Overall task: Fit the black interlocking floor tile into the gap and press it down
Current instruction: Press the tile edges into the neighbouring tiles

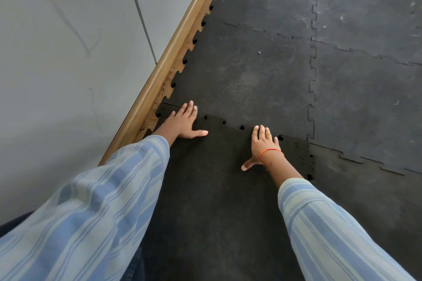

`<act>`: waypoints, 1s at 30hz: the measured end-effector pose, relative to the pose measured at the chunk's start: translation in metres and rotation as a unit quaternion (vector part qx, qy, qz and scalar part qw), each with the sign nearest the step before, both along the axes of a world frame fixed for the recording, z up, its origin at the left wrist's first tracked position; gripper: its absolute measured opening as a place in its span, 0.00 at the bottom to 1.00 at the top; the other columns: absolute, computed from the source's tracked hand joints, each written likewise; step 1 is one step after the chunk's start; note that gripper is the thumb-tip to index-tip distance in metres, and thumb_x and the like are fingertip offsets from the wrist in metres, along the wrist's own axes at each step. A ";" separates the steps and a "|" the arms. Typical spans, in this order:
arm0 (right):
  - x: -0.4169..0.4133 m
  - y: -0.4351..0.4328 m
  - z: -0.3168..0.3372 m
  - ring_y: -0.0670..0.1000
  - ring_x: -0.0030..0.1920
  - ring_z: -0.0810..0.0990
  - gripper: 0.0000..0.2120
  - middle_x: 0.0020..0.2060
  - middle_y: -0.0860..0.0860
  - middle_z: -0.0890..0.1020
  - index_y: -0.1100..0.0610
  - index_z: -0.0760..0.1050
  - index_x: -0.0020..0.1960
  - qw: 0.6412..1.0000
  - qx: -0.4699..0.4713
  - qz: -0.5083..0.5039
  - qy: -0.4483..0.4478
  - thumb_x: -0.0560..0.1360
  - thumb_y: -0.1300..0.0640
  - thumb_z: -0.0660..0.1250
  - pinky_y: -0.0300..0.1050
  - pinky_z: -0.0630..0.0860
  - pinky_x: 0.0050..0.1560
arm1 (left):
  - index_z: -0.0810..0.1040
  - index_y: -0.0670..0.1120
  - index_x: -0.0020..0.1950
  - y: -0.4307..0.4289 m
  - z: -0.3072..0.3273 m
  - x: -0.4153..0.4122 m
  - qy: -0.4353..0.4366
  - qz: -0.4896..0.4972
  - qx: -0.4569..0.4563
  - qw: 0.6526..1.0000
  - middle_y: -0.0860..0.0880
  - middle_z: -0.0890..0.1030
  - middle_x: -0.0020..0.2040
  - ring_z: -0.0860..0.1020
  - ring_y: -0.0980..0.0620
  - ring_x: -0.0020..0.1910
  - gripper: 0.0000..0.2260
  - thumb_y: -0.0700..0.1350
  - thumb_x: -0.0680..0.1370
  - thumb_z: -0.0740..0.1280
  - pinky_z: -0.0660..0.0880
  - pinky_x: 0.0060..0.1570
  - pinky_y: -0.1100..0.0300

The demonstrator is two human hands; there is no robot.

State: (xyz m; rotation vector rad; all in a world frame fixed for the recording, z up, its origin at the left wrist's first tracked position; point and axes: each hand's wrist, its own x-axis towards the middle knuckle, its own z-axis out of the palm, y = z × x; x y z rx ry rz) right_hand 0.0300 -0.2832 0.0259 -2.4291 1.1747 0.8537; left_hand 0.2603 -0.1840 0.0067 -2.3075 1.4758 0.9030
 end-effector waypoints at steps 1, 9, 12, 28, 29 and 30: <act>0.000 0.000 0.001 0.58 0.77 0.37 0.66 0.77 0.58 0.38 0.62 0.32 0.76 1.000 0.000 0.001 0.001 0.61 0.41 0.78 0.59 0.44 0.77 | 0.35 0.43 0.78 -0.002 -0.002 -0.011 0.019 -0.001 -0.024 1.000 0.45 0.34 0.78 0.38 0.47 0.78 0.46 0.69 0.76 0.54 0.44 0.74 0.41; -0.013 0.003 0.003 0.58 0.78 0.48 0.66 0.78 0.57 0.43 0.60 0.36 0.78 0.998 -0.006 -0.018 -0.061 0.59 0.43 0.80 0.58 0.51 0.77 | 0.37 0.48 0.79 0.004 -0.008 -0.043 -0.014 -0.028 -0.113 0.993 0.52 0.36 0.79 0.42 0.50 0.79 0.45 0.69 0.75 0.58 0.48 0.71 0.33; -0.009 0.000 0.004 0.59 0.77 0.49 0.66 0.78 0.57 0.44 0.60 0.36 0.78 0.998 -0.002 -0.016 -0.052 0.59 0.43 0.80 0.59 0.51 0.76 | 0.43 0.49 0.80 -0.006 -0.005 -0.050 -0.049 -0.056 -0.106 0.992 0.53 0.41 0.80 0.41 0.51 0.79 0.43 0.70 0.75 0.56 0.47 0.70 0.30; 0.004 -0.004 0.007 0.58 0.77 0.50 0.67 0.78 0.58 0.46 0.62 0.37 0.78 0.999 -0.032 0.020 0.015 0.58 0.38 0.79 0.56 0.52 0.77 | 0.43 0.42 0.80 -0.026 0.006 -0.053 -0.106 -0.102 -0.015 0.989 0.46 0.44 0.80 0.45 0.49 0.79 0.49 0.73 0.72 0.57 0.48 0.74 0.42; 0.005 -0.004 0.007 0.58 0.78 0.50 0.68 0.78 0.58 0.46 0.62 0.37 0.77 0.999 -0.032 0.022 0.018 0.58 0.38 0.79 0.56 0.51 0.77 | 0.41 0.43 0.80 -0.026 0.005 -0.053 -0.098 -0.098 -0.003 0.990 0.46 0.42 0.80 0.44 0.49 0.79 0.49 0.72 0.73 0.57 0.48 0.75 0.42; 0.004 -0.004 0.006 0.58 0.78 0.50 0.68 0.78 0.58 0.46 0.62 0.37 0.77 0.999 -0.031 0.023 0.018 0.58 0.38 0.78 0.57 0.50 0.77 | 0.39 0.43 0.79 -0.027 0.004 -0.053 -0.090 -0.095 0.006 0.991 0.46 0.39 0.80 0.43 0.48 0.79 0.49 0.72 0.73 0.57 0.48 0.75 0.42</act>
